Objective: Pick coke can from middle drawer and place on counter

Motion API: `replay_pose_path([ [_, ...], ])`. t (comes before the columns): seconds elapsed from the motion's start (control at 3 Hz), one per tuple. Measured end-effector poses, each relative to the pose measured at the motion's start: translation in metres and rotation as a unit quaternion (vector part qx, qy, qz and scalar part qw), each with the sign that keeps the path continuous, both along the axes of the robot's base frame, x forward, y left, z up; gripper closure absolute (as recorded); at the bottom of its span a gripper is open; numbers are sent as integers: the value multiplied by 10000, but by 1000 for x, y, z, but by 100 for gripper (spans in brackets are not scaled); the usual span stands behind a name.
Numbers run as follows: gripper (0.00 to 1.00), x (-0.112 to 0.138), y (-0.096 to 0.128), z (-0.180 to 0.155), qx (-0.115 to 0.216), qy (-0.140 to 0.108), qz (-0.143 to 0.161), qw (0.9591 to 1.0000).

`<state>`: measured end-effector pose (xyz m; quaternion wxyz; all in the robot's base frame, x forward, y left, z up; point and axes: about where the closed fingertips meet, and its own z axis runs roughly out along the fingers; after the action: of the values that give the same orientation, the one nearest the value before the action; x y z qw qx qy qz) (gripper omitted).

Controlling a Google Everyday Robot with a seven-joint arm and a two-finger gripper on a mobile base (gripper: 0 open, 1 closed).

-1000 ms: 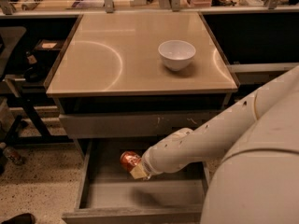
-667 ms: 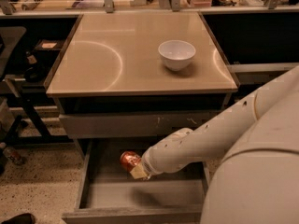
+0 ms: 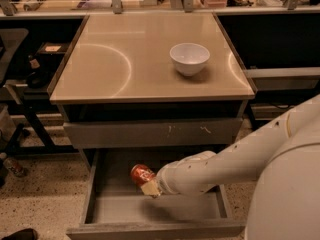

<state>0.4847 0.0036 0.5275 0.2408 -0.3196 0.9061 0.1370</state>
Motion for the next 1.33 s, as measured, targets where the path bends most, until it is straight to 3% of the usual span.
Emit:
replay_pose_path([
  [0.33,100,2,-18,-16,230,-32,-241,9994],
  [0.67,100,1,-31,-18,234,-16,-355,9991],
  [1.33,100,21,0,13,363,-43,-206,9991],
])
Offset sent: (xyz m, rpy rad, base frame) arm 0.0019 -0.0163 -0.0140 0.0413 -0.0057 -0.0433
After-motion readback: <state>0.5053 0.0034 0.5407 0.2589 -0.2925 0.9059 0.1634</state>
